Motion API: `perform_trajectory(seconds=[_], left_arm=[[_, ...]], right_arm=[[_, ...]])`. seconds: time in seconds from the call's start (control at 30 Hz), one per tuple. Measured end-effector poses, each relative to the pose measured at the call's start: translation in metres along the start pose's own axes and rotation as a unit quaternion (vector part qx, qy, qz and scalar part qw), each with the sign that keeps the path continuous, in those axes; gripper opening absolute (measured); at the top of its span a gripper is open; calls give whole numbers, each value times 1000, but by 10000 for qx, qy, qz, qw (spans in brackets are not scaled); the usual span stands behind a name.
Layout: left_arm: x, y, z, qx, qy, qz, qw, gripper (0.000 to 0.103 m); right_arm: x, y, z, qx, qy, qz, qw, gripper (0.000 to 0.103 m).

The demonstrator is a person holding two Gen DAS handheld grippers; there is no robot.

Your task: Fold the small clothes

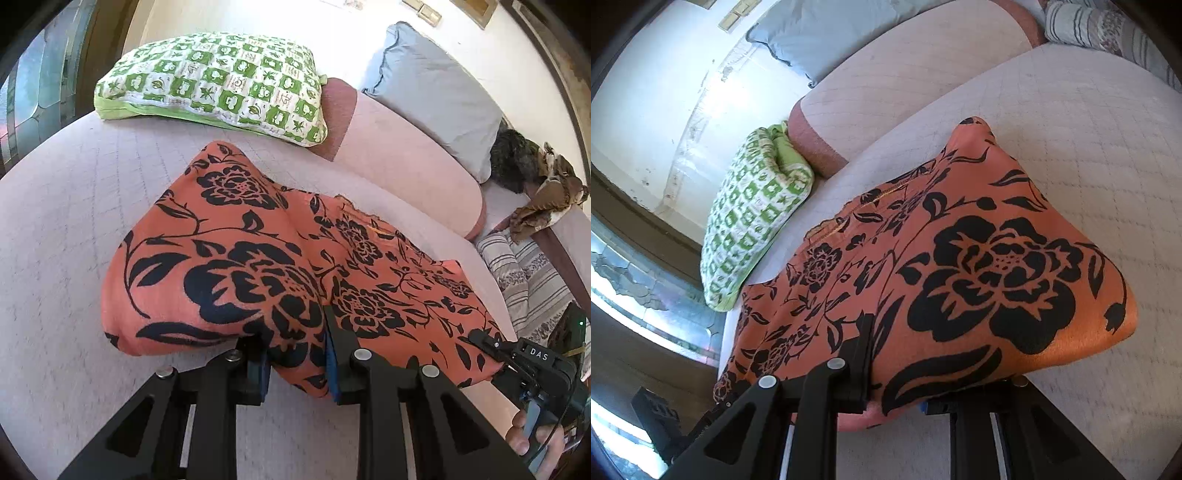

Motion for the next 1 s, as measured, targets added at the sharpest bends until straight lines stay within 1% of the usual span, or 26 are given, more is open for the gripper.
perform_trajectory(seconds=[0.1, 0.2, 0.4, 0.47, 0.5, 0.53, 0.57, 0.6, 0.67, 0.77, 0.87, 0.93, 0.97, 1.0], left_arm=[[-10, 1, 7, 22, 21, -5, 10000, 25], [-22, 6, 19, 199, 7, -24, 9998, 25], [-41, 14, 55, 464, -177, -108, 9987, 25], [-38, 13, 62, 495, -340, -191, 9980, 26], [-34, 9, 65, 406, -503, -231, 9976, 27], [-33, 6, 64, 306, -570, -204, 9977, 27], [-35, 3, 62, 198, -598, -168, 9979, 30], [-37, 2, 60, 163, -599, -175, 9979, 33], [-54, 3, 61, 207, -451, -216, 9985, 33], [-79, 13, 66, 639, -178, -385, 9971, 33], [-101, 26, 62, 879, 49, -240, 9958, 34], [-111, 39, 55, 1110, 266, -144, 9934, 42], [-110, 46, 48, 1205, 353, -96, 9920, 50], [-108, 50, 41, 1253, 435, -75, 9911, 54]], right_arm=[[-14, 5, 9, 26, -72, -133, 9999, 19], [-22, 12, 17, 61, -175, -208, 9996, 19], [-40, 36, 26, 228, -309, -332, 9987, 19], [-39, 43, 31, 254, -448, -332, 9981, 19], [-37, 46, 34, 264, -583, -330, 9974, 19], [-34, 50, 36, 304, -748, -299, 9963, 19], [-31, 54, 38, 388, -924, -220, 9947, 22], [-31, 57, 39, 442, -1020, -181, 9936, 24], [-38, 62, 39, 493, -1199, -231, 9913, 25], [-60, 64, 36, 237, -1317, -299, 9906, 25], [-82, 60, 34, -145, -1435, -428, 9886, 25], [-96, 51, 28, -406, -1337, -588, 9884, 25], [-101, 47, 24, -477, -1240, -678, 9888, 25], [-103, 43, 18, -489, -1105, -767, 9897, 25]])
Point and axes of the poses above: each gripper's, at about its wrist camera, not at the fingertips, and x roughly the way its jaws point, y to its right, z to its underside, the point moved 3 cm from there along x, roughly the way its jaws point, and after that the axes turned 7 degrees about y, right-handed, at the moved point
